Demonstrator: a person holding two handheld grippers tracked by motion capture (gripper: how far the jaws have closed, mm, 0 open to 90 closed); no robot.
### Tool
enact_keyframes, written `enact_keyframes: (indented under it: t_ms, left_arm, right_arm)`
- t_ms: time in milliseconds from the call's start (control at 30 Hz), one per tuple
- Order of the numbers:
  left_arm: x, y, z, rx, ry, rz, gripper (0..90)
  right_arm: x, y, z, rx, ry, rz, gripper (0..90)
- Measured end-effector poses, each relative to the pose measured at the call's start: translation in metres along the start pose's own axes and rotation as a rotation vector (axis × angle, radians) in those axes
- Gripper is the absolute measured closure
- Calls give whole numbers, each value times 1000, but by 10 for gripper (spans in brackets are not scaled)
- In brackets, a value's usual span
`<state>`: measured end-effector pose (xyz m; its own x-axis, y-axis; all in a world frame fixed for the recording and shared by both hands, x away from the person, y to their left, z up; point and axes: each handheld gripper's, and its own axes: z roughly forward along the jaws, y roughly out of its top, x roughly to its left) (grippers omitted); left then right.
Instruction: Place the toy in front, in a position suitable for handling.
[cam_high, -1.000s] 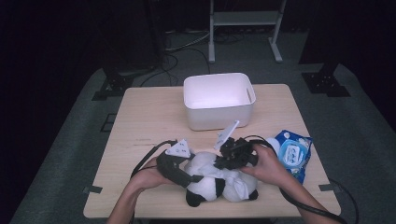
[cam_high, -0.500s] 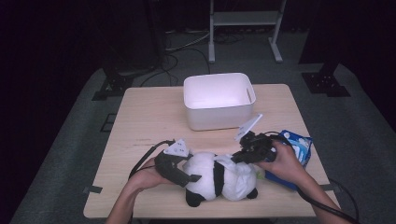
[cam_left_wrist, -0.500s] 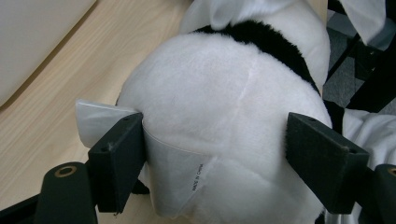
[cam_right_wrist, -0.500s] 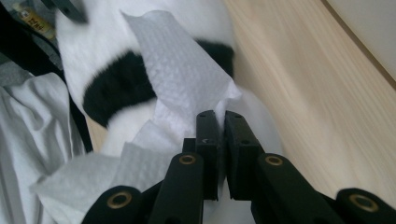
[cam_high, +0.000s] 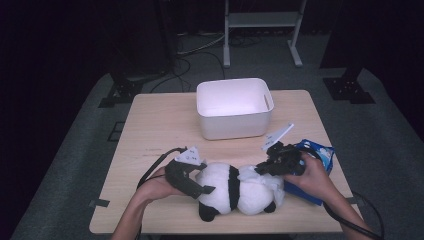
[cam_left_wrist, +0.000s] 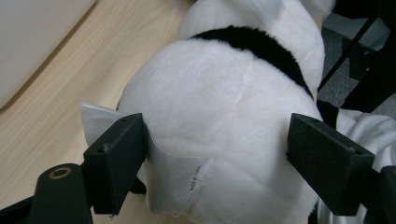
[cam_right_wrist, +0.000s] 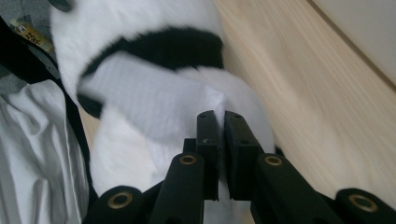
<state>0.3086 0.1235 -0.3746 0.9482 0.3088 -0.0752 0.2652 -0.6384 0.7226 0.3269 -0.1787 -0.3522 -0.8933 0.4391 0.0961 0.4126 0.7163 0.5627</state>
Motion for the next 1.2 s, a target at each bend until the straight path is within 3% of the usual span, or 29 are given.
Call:
enact_keyframes:
  t_ms: [100,300,567,700,800,900,1000,1200]
  left_arm:
    - [1,5,-6,-21,5,-4,149]
    - [5,19,-6,4,-10,-5,87]
    - [7,39,17,88,-91,-31,40]
    - [7,42,28,124,-159,-54,26]
    - [9,41,32,150,-168,-54,28]
    - [10,39,32,166,-145,-28,137]
    - [13,38,27,129,-95,-8,351]
    - [26,41,24,109,-12,36,494]
  right_arm:
    - [10,11,8,-3,21,-45,847]
    - [30,14,21,16,50,-104,855]
    - [38,-10,18,18,107,-90,861]
    - [41,-16,18,14,119,-90,863]
    - [41,-19,18,2,126,-77,862]
    - [39,-18,18,-7,125,-73,861]
    - [32,-15,16,-33,120,-51,859]
    - [14,1,16,-34,77,-32,859]
